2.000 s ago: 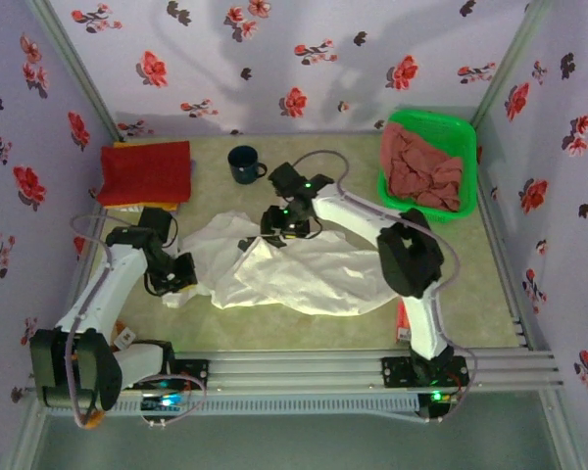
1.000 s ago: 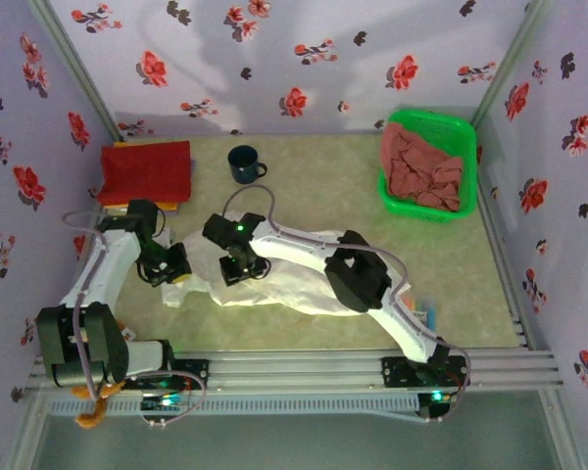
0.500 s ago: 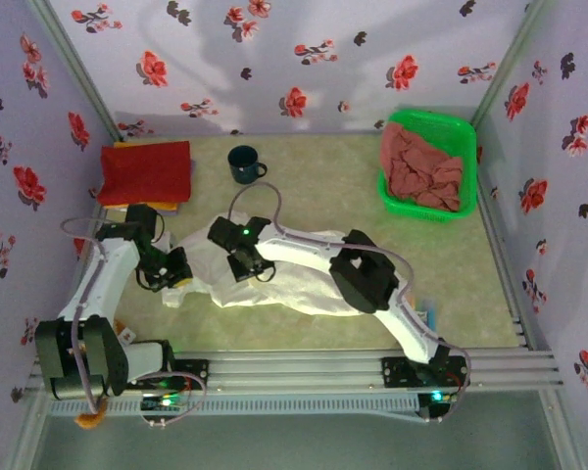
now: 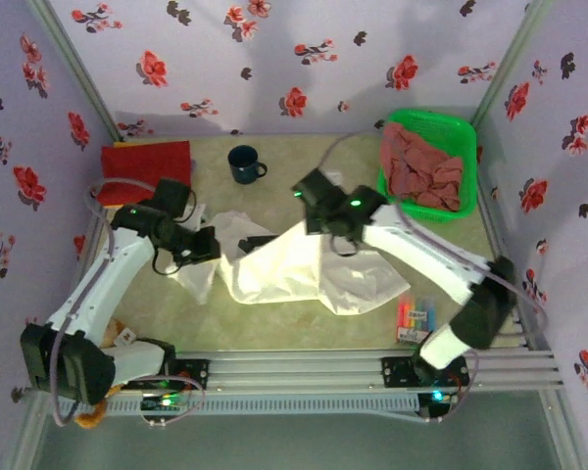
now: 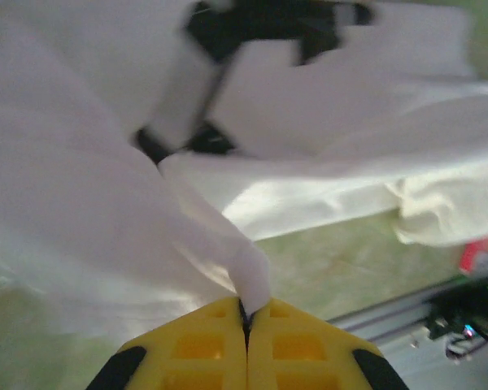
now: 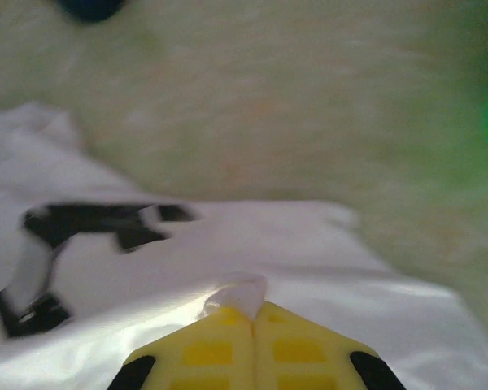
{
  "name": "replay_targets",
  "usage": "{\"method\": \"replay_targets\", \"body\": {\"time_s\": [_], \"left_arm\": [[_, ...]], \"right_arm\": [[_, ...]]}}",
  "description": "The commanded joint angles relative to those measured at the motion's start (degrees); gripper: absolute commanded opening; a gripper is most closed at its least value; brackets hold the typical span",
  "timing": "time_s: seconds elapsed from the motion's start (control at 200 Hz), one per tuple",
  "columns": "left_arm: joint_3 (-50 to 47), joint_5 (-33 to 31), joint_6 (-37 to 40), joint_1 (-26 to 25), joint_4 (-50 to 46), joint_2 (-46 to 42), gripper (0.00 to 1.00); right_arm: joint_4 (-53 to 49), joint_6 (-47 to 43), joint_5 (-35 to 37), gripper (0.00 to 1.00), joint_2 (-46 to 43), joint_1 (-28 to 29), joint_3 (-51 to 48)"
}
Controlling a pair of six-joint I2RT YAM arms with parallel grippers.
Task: Fold and stack the t-shirts
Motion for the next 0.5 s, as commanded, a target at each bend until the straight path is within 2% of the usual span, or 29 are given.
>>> {"method": "replay_targets", "body": {"time_s": [0.0,0.11,0.25,0.375,0.495], "left_arm": [[0.6,-0.7,-3.1,-4.0,-0.3,2.9,0.00],[-2.9,-2.6,-3.5,-7.1,1.6,7.3,0.00],[-3.1,-3.8,-3.5,-10.8,4.0,10.8,0.00],[3.3,-4.1,-2.7,-14.2,4.8,15.7,0.00],[14.5,-4.8,1.0,-16.3,2.5,27.0,0.00]], "right_arm": [[-6.9,1.4,5.7,0.00,-10.2,-6.2,-6.7],[-4.8,1.0,3.6,0.00,-19.3,-11.5,-14.6],[-5.3,0.9,1.1,0.00,-22.5,-15.2,-19.3],[-3.6,0.8,0.0,0.00,-23.0,-16.0,-21.4],[-2.0,0.2,-0.9,0.00,-22.5,-17.6,-22.9]]}}
